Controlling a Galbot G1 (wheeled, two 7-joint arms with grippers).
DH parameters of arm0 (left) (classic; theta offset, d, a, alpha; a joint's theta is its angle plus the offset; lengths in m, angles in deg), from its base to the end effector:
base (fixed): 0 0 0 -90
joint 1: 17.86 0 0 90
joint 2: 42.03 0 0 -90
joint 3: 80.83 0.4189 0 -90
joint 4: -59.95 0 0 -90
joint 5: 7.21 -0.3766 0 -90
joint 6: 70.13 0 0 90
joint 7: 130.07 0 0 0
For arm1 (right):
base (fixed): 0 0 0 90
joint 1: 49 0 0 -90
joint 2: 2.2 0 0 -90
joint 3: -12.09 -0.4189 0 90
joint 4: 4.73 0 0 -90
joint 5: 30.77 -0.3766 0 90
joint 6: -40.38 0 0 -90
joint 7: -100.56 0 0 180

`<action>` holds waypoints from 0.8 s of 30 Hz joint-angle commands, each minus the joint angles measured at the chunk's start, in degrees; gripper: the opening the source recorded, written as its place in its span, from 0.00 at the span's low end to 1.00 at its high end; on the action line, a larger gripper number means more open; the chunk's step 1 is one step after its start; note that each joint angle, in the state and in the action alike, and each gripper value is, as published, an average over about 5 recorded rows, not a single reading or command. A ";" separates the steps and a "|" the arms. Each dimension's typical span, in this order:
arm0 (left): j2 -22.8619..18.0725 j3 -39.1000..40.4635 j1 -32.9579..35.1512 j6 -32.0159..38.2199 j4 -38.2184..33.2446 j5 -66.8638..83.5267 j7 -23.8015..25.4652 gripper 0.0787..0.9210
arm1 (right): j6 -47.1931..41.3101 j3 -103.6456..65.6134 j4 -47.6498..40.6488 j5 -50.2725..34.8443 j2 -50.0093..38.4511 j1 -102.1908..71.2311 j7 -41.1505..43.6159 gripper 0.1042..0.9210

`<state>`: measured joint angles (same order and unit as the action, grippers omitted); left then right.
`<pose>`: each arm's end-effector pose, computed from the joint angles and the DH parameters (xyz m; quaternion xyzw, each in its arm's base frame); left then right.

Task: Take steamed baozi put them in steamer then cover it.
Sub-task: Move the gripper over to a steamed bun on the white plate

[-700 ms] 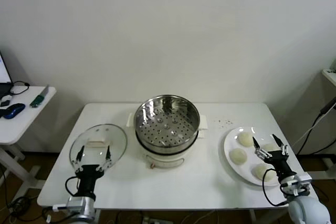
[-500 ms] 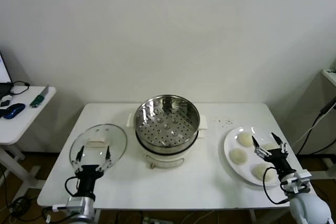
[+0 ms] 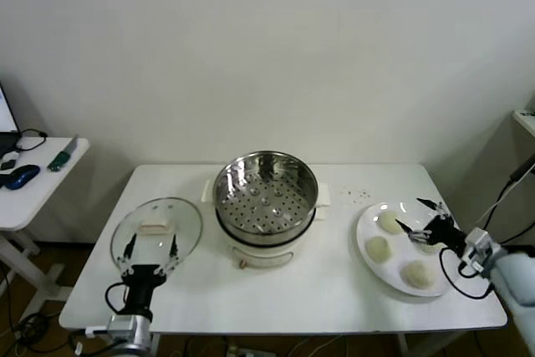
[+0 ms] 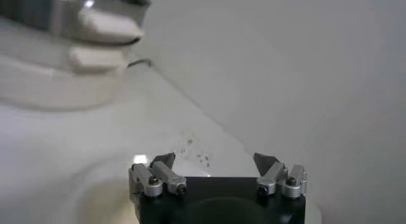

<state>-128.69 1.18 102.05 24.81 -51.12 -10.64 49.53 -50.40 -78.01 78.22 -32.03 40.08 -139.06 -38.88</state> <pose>0.1619 0.0653 -0.4164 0.0478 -0.9944 -0.0881 0.0332 0.3734 -0.3446 -0.3128 0.2908 -0.8699 0.3475 0.1948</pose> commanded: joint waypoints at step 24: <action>1.42 -1.29 -1.02 -0.06 3.45 0.76 -0.75 0.88 | 3.01 74.62 -37.72 14.79 5.03 65.52 28.00 0.88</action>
<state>-127.30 0.03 101.11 24.76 -47.88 -9.86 48.74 -47.62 -16.38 49.85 -18.41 39.34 -83.76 -13.78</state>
